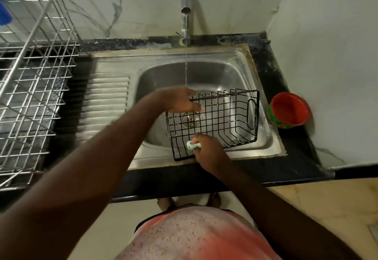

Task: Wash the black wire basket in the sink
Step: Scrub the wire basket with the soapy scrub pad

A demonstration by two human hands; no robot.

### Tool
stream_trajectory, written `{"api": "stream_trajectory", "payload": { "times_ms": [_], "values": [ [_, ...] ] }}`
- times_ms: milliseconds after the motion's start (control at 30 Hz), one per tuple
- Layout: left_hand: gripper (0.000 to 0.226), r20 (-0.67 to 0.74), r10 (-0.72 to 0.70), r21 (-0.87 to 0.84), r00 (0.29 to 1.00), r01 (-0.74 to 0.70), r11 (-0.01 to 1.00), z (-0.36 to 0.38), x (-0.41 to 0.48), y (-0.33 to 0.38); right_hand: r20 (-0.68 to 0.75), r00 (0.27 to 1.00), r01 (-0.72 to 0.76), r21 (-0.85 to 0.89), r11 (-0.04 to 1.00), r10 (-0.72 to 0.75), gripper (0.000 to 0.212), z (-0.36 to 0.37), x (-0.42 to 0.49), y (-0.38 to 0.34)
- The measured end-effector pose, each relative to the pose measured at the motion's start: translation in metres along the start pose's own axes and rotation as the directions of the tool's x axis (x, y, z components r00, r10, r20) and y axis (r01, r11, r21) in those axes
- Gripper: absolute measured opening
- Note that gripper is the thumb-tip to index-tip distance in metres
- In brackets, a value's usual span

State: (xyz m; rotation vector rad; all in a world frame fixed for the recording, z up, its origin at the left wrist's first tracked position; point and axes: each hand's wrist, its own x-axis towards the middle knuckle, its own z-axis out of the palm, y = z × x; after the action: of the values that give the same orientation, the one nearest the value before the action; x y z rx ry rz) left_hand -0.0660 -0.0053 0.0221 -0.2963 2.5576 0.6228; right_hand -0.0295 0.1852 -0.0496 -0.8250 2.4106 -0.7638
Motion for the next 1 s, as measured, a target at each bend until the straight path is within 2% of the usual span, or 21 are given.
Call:
{"api": "stream_trajectory", "payload": {
  "times_ms": [133,233,333,467,633,733,800,833,933,1000],
  "values": [
    [0.073,-0.054,0.06,-0.009,0.997,-0.061,0.998,0.001,-0.009,0.006,0.013,0.997,-0.068,-0.17,0.983,0.072,0.027,-0.013,0.012,-0.014],
    [0.077,-0.047,0.069,0.004,0.997,-0.069,0.998,-0.001,-0.013,0.007,0.044,0.998,0.053,-0.117,0.992,-0.048,0.024,-0.012,0.023,-0.024],
    [0.079,-0.031,0.072,0.008,0.997,-0.072,0.997,-0.003,-0.016,0.007,0.206,0.963,0.219,-0.22,0.95,-0.175,0.032,-0.001,0.033,-0.026],
    [0.086,-0.012,0.063,0.004,0.998,-0.063,0.998,-0.004,-0.016,0.005,0.329,0.919,0.314,-0.277,0.908,-0.217,0.038,0.006,0.04,-0.025],
    [0.088,0.01,0.052,-0.011,0.999,-0.052,0.999,-0.004,-0.012,0.002,0.411,0.886,0.329,-0.228,0.916,-0.216,0.034,-0.002,0.046,-0.02],
    [0.086,0.006,0.06,-0.03,0.998,-0.06,0.998,-0.004,-0.011,0.001,0.526,0.812,0.357,-0.105,0.928,-0.253,0.028,-0.018,0.045,-0.021],
    [0.086,0.006,0.057,-0.041,0.998,-0.056,0.998,-0.003,-0.01,0.0,0.58,0.781,0.344,-0.092,0.934,-0.231,0.023,-0.028,0.049,-0.021],
    [0.087,0.006,0.055,-0.043,0.998,-0.055,0.998,-0.002,-0.01,0.0,0.548,0.808,0.317,-0.093,0.944,-0.217,0.021,-0.03,0.053,-0.019],
    [0.092,0.007,0.061,-0.057,0.998,-0.06,0.997,-0.002,-0.01,-0.001,0.294,0.943,0.205,-0.144,0.968,-0.156,0.027,-0.024,0.059,-0.012],
    [0.087,0.005,0.066,-0.063,0.998,-0.066,0.996,-0.002,-0.009,-0.001,0.233,0.964,0.175,-0.192,0.966,-0.129,0.031,-0.015,0.056,-0.011]
  ]
}}
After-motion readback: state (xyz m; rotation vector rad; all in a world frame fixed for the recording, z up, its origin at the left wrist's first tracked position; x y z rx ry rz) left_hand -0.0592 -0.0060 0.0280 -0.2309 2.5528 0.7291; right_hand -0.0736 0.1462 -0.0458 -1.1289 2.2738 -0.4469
